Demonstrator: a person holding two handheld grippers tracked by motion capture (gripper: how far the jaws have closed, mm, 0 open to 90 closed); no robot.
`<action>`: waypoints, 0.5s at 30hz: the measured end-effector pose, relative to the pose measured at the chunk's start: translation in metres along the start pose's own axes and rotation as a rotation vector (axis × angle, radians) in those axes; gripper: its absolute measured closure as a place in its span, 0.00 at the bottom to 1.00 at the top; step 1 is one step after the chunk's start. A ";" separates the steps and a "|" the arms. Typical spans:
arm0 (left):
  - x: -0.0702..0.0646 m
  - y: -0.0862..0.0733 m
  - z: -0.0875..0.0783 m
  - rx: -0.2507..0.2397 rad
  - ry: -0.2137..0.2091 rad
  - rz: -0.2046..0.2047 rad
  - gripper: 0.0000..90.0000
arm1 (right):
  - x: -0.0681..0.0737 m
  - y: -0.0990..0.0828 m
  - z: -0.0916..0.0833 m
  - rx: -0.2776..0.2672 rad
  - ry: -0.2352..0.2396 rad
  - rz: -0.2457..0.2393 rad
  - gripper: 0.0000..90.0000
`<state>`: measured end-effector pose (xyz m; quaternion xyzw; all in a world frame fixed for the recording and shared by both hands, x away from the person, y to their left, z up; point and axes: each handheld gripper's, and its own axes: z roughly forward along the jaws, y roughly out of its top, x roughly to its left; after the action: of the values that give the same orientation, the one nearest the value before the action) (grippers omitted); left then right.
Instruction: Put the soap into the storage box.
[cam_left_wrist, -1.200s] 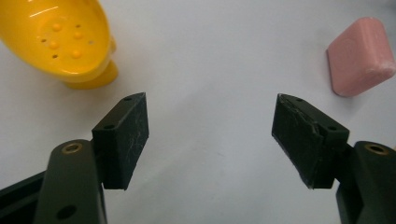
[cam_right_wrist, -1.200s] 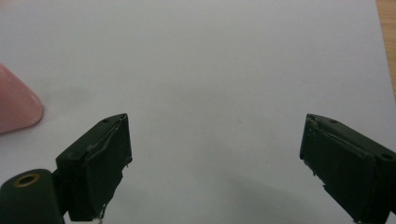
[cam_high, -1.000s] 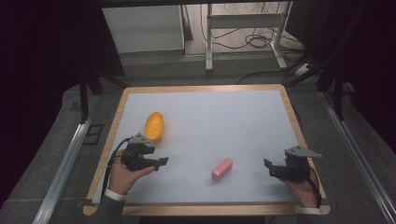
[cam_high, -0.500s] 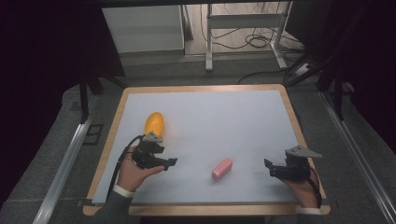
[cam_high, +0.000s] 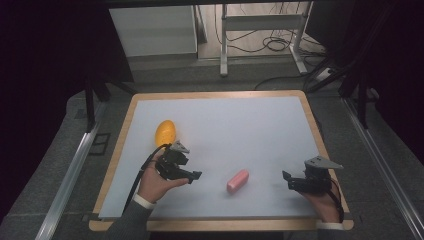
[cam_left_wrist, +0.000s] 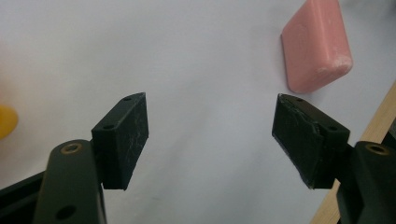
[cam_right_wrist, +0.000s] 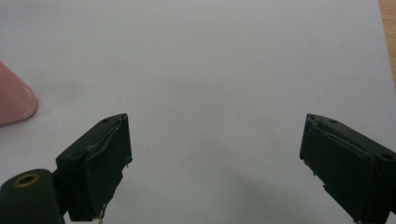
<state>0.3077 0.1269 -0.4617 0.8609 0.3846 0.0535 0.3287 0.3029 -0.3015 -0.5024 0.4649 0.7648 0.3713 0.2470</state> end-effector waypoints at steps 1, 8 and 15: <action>-0.001 0.001 0.001 0.004 -0.003 0.003 0.31 | 0.000 0.000 0.000 0.001 -0.001 0.000 0.10; -0.006 0.008 0.010 0.024 -0.020 0.014 0.31 | -0.002 -0.001 -0.001 0.000 -0.003 0.004 0.10; -0.011 0.016 0.015 0.027 -0.030 0.024 0.31 | -0.002 0.000 -0.001 0.000 -0.005 0.005 0.10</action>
<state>0.3149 0.1036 -0.4622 0.8706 0.3697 0.0391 0.3222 0.3024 -0.3034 -0.5019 0.4677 0.7632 0.3705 0.2480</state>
